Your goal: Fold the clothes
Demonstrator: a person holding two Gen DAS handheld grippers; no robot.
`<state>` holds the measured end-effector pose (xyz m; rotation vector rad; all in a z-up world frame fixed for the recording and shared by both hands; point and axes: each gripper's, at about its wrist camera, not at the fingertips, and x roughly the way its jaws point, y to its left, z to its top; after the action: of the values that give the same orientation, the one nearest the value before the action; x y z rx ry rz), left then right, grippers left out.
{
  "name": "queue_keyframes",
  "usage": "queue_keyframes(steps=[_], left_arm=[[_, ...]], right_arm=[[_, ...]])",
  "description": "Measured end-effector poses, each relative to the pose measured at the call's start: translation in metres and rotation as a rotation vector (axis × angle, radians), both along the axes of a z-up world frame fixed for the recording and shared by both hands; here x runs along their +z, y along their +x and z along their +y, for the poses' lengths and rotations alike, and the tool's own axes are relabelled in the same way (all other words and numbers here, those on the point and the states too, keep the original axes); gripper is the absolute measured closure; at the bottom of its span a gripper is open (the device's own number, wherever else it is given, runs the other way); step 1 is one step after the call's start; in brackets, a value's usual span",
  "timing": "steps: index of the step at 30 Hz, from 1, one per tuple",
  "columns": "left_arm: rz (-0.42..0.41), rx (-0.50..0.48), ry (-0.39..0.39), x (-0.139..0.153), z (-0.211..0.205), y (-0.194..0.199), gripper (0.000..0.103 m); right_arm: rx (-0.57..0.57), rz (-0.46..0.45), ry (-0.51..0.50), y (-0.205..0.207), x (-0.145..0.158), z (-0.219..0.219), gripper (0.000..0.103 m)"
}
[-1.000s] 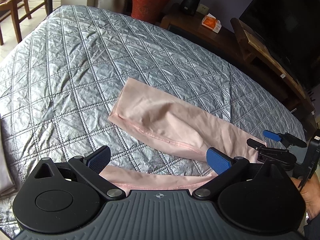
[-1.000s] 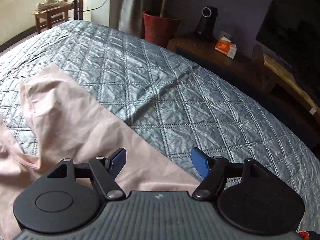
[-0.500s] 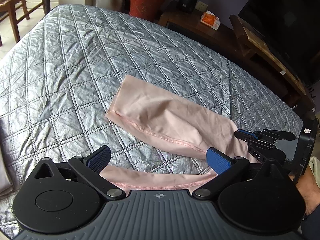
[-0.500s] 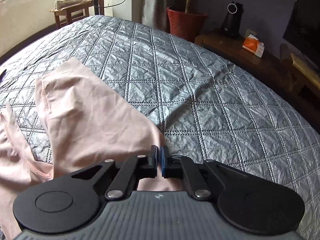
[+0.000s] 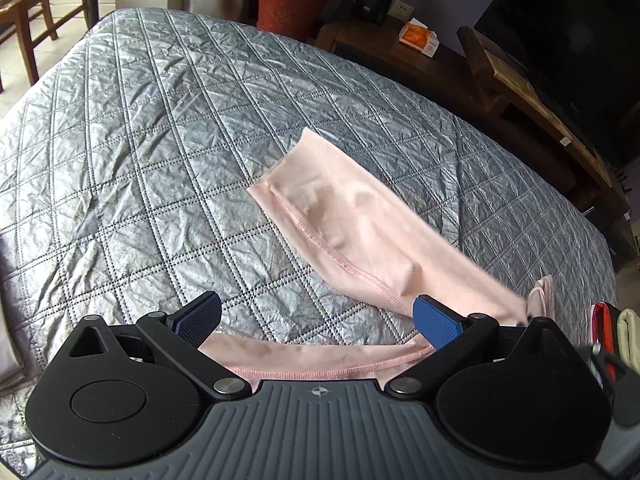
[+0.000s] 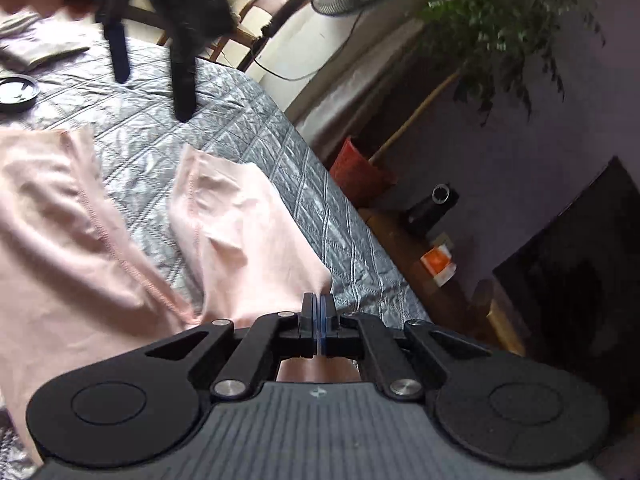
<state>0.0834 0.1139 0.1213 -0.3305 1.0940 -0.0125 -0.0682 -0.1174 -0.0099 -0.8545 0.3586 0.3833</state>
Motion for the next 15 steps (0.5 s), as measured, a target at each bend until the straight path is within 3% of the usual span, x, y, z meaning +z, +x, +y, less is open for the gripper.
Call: queue_keyframes(steps=[4,10,12,15], left_arm=[[0.000,-0.005,0.001,0.000,-0.001,0.000,0.000],[-0.004,0.015,-0.009,0.002,0.006,0.001,0.000],[-0.005,0.028,-0.016,0.003,0.010,0.001,0.000],[-0.006,0.031,-0.015,0.003,0.011,0.000,0.000]], right_arm=[[0.037,0.019,-0.066,-0.051,-0.031,0.009,0.102],[0.006,0.208,-0.068,-0.066,-0.041,-0.005,0.101],[-0.008,0.261,-0.023,-0.065,-0.035,-0.014,0.097],[-0.051,0.404,0.184,-0.061,-0.010,-0.033,0.086]])
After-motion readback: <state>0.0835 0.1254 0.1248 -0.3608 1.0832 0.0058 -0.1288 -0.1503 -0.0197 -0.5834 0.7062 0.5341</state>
